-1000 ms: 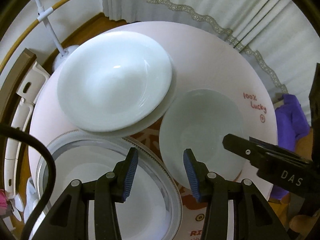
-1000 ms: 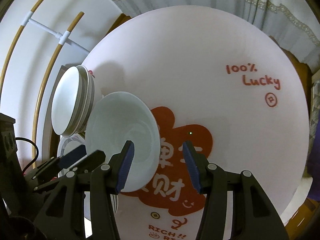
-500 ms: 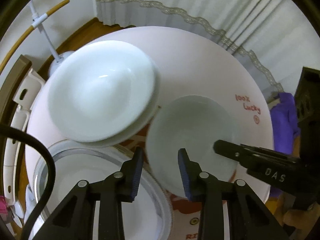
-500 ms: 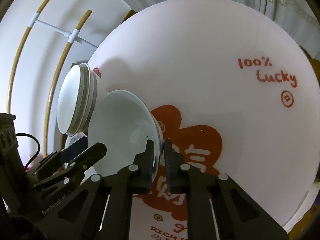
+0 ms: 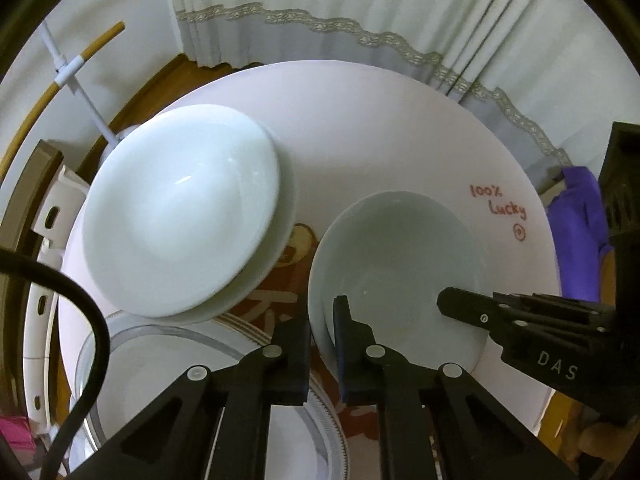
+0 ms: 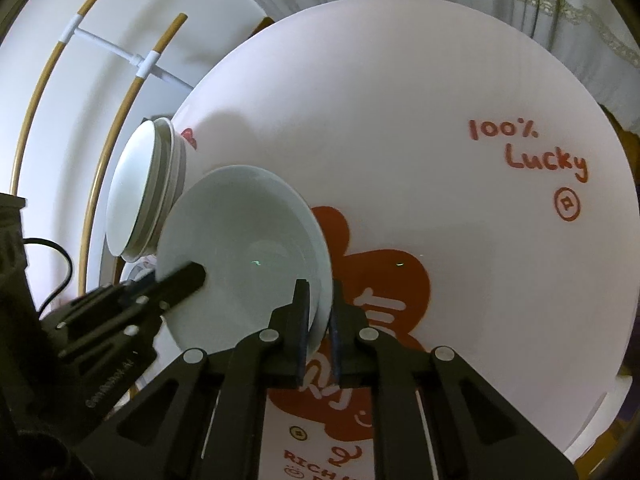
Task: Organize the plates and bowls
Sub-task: 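Close the right gripper on the white bowl rim while the left gripper grips it too, then lift the white bowl with both grippers and carry it over the nested bowls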
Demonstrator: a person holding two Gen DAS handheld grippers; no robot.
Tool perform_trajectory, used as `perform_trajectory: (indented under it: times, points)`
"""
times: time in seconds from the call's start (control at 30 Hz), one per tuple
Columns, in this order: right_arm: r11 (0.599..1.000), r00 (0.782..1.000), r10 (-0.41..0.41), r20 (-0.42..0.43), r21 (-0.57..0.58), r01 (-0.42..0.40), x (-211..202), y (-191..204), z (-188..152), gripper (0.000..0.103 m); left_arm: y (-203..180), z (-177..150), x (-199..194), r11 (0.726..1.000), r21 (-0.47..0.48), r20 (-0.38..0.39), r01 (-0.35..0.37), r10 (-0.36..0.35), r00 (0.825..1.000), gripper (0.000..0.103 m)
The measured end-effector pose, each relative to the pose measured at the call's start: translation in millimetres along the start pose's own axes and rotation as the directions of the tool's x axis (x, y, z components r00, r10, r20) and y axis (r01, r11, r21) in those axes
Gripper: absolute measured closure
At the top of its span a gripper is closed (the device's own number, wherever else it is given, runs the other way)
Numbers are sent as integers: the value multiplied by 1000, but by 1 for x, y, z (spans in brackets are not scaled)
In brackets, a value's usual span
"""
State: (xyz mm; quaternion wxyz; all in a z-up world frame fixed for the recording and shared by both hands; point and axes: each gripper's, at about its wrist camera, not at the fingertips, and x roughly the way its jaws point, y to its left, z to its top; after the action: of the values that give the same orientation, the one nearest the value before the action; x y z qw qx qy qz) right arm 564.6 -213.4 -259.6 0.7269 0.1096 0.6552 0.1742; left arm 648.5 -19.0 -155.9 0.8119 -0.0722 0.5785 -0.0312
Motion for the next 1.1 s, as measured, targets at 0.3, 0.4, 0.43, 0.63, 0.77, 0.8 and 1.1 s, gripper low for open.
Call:
perform_trajectory:
  times: [0.3, 0.4, 0.43, 0.63, 0.77, 0.8, 1.1]
  points:
    - [999, 999, -32, 25, 4, 32, -25, -4, -4, 94, -12, 1, -18, 998, 49, 16, 42, -43, 999, 97]
    - [999, 998, -43, 42, 3, 43, -43, -1, -4, 94, -13, 5, -36, 996, 66, 35, 58, -61, 998, 96]
    - [999, 997, -50, 51, -1, 50, -49, 2, -4, 94, -12, 7, -42, 996, 71, 45, 62, -65, 997, 96]
    - [997, 993, -67, 100, -43, 71, -78, 33, 4, 94, 14, 15, -79, 995, 70, 101, 69, -76, 992, 96]
    - [996, 990, -50, 128, -68, 59, -80, 64, 11, 94, 46, 16, -98, 997, 49, 128, 60, -66, 990, 96]
    - [996, 990, -39, 133, -75, 49, -79, 73, 13, 94, 57, 15, -103, 998, 43, 136, 53, -58, 989, 97]
    - [992, 990, -24, 137, -117, 40, -43, 138, 33, 94, 122, 13, -112, 1000, 19, 139, 5, -7, 990, 96]
